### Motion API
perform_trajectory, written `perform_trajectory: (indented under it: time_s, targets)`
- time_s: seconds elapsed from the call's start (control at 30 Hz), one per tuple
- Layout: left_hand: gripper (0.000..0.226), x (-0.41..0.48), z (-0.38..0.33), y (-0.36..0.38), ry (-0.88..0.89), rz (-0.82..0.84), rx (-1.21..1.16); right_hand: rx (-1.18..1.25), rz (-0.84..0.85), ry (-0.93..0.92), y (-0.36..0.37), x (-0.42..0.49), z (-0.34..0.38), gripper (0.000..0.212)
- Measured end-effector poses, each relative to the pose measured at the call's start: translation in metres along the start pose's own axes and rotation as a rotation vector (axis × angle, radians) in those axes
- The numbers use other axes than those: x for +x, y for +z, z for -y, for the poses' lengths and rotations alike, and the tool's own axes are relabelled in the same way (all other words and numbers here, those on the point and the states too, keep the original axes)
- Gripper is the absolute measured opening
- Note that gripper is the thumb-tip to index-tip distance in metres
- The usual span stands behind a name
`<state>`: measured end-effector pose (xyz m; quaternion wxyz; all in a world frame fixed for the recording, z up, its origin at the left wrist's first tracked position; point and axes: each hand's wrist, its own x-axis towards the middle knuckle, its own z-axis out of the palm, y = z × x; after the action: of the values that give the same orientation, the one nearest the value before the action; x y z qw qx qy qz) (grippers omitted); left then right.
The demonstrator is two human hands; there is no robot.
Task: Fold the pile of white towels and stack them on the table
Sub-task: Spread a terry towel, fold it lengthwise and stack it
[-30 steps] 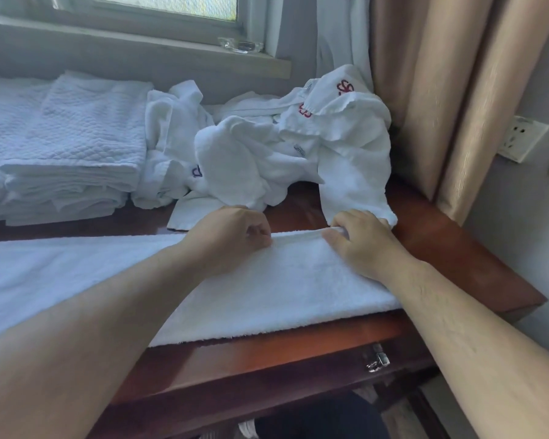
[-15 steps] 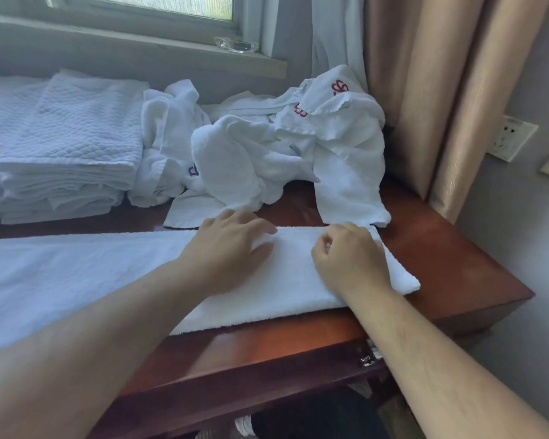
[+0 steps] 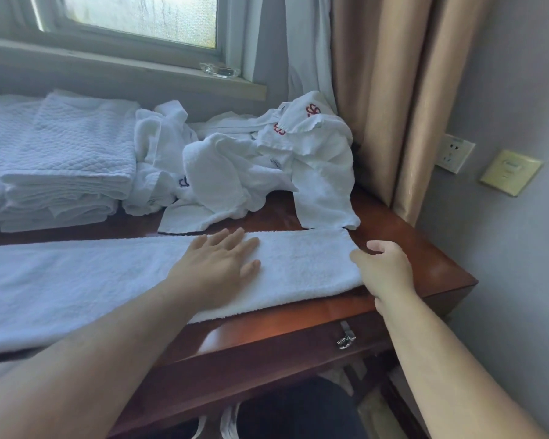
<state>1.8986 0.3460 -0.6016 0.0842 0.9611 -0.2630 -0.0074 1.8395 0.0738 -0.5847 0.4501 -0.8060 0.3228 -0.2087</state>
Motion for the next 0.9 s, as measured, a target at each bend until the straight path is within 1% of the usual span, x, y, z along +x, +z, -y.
perform_trajectory:
  time_s: [0.03,0.1,0.13,0.17,0.23,0.3,0.33,0.37,0.4,0.43,0.47,0.57,0.63,0.7,0.73,0.83,0.9]
  targets:
    - [0.06,-0.002,-0.001,0.0,0.0,-0.001,0.002,0.107,0.025,0.053,-0.003,0.0,0.003,0.045]
    - [0.06,-0.006,-0.002,0.0,0.001,0.003,0.001,0.28,0.064,0.163,-0.011,-0.001,0.009,0.026]
    - [0.06,-0.009,-0.002,0.0,0.0,0.007,0.001,0.334,0.059,0.21,-0.017,-0.002,0.012,0.016]
    - [0.06,-0.011,-0.002,0.0,-0.001,0.009,0.002,0.37,0.032,0.248,-0.022,-0.004,0.014,0.012]
    - [0.06,-0.017,-0.002,0.0,-0.007,0.009,-0.001,0.422,-0.034,0.302,-0.032,-0.014,0.017,0.013]
    - [0.059,-0.022,-0.003,0.0,-0.013,0.007,-0.003,0.523,-0.056,0.341,-0.034,-0.026,0.016,0.018]
    - [0.059,-0.023,-0.004,-0.001,-0.014,0.004,-0.003,0.584,-0.045,0.346,-0.033,-0.031,0.014,0.029]
    - [0.059,-0.024,-0.005,-0.001,-0.016,0.003,-0.001,0.64,-0.022,0.346,-0.032,-0.038,0.014,0.034]
    - [0.059,-0.024,-0.005,-0.001,-0.018,0.004,-0.001,0.693,-0.003,0.336,-0.03,-0.043,0.015,0.029]
    - [0.058,-0.025,-0.006,-0.001,-0.021,0.007,-0.001,0.732,0.006,0.338,-0.028,-0.047,0.018,0.016]
    - [0.058,-0.025,-0.007,-0.001,-0.023,0.008,-0.002,0.775,0.002,0.342,-0.027,-0.05,0.022,0.009]
    - [0.058,-0.028,-0.007,0.001,-0.027,0.004,0.0,0.916,-0.042,0.367,-0.024,-0.051,0.026,0.011]
    - [0.058,-0.029,-0.006,0.002,-0.028,-0.004,-0.007,0.969,-0.009,0.413,-0.017,-0.055,0.022,0.014]
    - [0.058,-0.029,-0.006,0.002,-0.029,-0.014,-0.023,0.942,0.042,0.435,-0.007,-0.059,0.018,0.021]
    - [0.058,-0.03,-0.006,0.003,-0.03,-0.016,-0.031,0.882,0.05,0.416,-0.003,-0.06,0.016,0.026]
    - [0.058,-0.031,-0.004,0.003,-0.038,-0.015,-0.047,0.623,0.051,0.288,0.004,-0.059,0.011,0.043]
    - [0.059,-0.031,-0.003,0.004,-0.038,-0.017,-0.058,0.508,0.081,0.226,0.004,-0.059,0.01,0.044]
